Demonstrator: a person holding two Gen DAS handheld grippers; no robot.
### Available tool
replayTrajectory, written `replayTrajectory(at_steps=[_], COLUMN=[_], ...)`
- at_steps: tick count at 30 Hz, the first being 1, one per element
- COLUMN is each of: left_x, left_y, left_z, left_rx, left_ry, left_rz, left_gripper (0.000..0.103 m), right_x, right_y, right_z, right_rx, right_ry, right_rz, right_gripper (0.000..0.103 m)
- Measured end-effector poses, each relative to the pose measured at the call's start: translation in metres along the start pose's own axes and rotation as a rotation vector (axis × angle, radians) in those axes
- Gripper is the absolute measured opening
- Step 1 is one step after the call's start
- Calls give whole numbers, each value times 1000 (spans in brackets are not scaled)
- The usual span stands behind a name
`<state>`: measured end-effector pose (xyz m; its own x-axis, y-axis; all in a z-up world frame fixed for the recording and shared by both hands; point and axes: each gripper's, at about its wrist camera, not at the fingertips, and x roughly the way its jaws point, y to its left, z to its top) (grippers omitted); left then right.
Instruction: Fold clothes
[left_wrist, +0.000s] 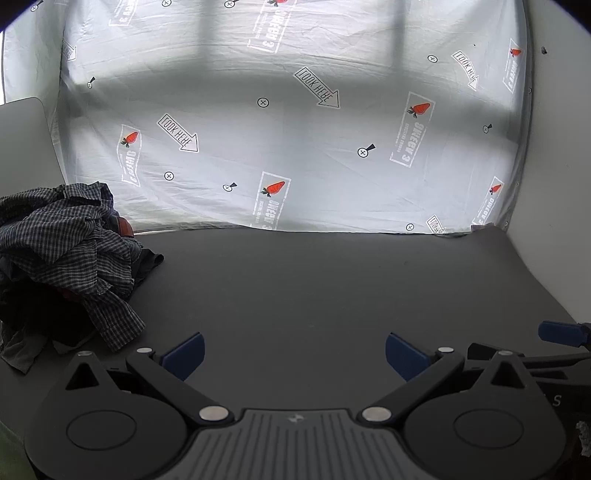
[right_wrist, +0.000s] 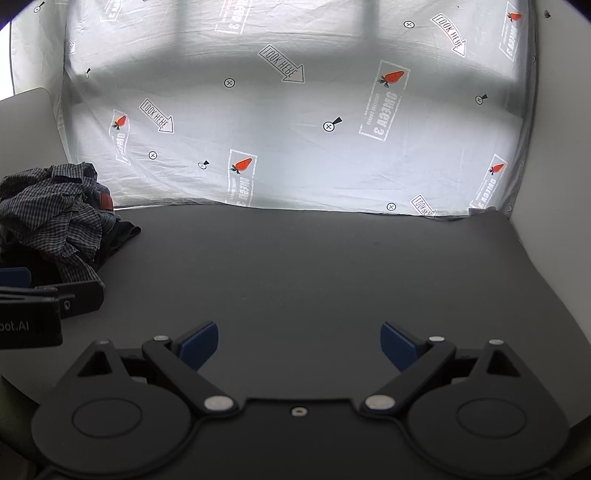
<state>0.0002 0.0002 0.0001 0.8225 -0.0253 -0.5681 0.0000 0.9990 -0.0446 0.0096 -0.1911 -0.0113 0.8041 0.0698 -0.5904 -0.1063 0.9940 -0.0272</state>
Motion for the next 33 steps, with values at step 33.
replayTrajectory(at_steps=[33], left_x=[13], left_y=[4], left_z=[11], left_rx=[18], left_ry=[3], left_rz=[36], left_gripper=[103], right_x=[8], right_y=[3], right_z=[8], right_rx=[-2], right_ry=[1], right_rz=[29], right_gripper=[89])
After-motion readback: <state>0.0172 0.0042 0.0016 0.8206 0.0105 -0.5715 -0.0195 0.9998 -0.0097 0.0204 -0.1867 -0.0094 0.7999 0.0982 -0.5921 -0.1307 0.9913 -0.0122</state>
